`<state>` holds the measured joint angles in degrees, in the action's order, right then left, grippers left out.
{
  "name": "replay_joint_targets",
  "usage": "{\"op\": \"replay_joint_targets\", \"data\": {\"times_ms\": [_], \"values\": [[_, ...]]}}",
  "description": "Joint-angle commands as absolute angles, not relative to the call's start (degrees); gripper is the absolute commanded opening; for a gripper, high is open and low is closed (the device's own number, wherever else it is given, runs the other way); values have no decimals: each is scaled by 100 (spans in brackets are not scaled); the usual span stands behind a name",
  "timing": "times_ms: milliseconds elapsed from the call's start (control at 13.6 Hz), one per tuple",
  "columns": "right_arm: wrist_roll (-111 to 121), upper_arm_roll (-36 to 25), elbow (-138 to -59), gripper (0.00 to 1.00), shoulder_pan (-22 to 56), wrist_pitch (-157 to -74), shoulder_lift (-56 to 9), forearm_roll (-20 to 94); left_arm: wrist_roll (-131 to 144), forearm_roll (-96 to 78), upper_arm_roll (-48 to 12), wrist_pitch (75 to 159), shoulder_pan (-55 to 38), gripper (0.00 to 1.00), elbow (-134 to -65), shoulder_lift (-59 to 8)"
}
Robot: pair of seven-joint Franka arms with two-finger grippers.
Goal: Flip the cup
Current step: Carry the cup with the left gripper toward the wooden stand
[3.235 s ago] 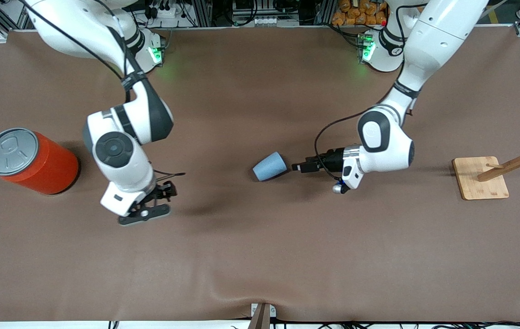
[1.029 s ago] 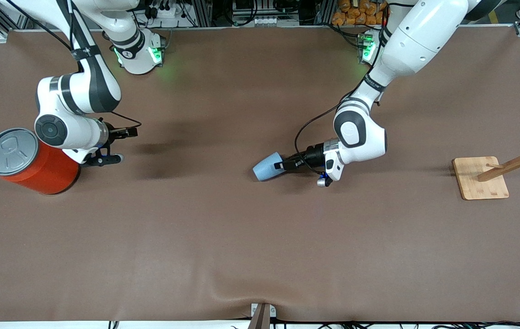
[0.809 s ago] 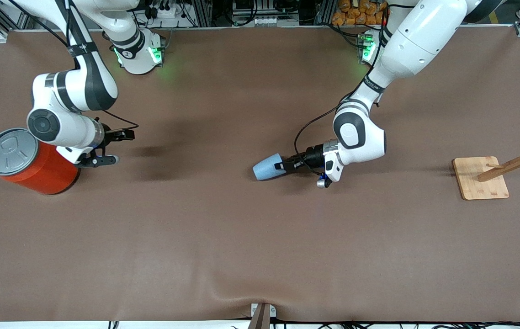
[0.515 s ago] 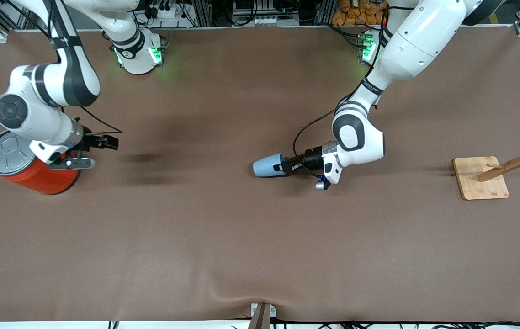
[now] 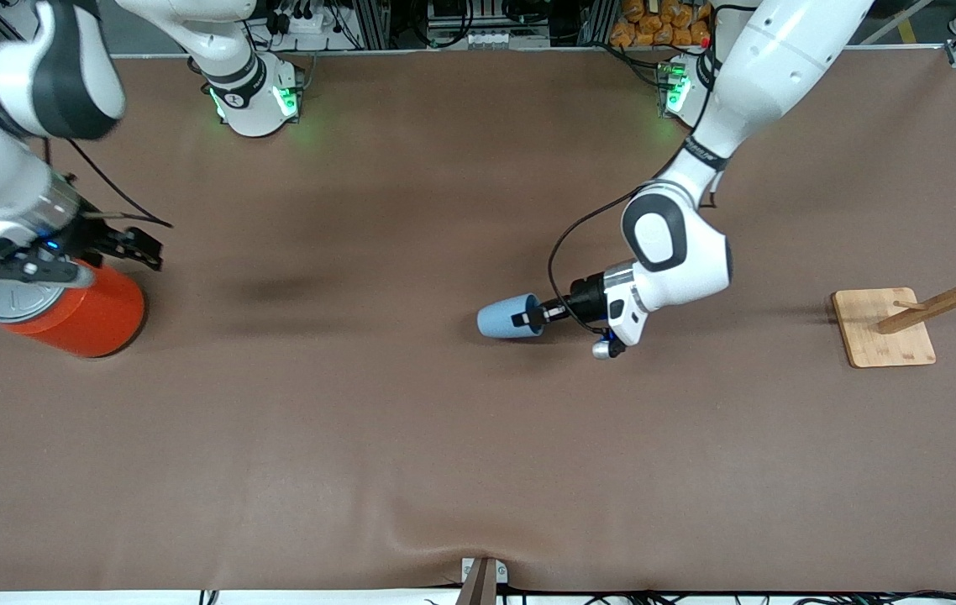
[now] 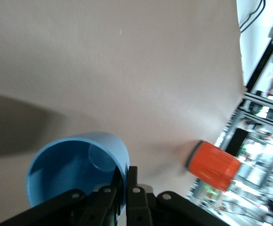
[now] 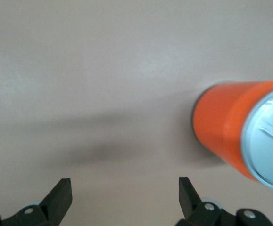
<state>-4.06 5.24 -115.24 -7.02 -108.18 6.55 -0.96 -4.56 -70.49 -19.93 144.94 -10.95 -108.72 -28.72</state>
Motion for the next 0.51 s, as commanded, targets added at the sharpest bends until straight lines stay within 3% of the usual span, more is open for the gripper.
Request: {"op": "replay_joint_targets", "data": {"times_ms": [0, 441], "values": [[-501, 598, -10865, 100, -1062, -10275, 606, -18, 611, -5562, -1689, 14415, -1011, 0, -11065, -2278], [-466, 624, -9336, 100, -1117, -9318, 202, 26, 1564, -1911, -1600, 13220, 148, 0, -10969, -1758]]}}
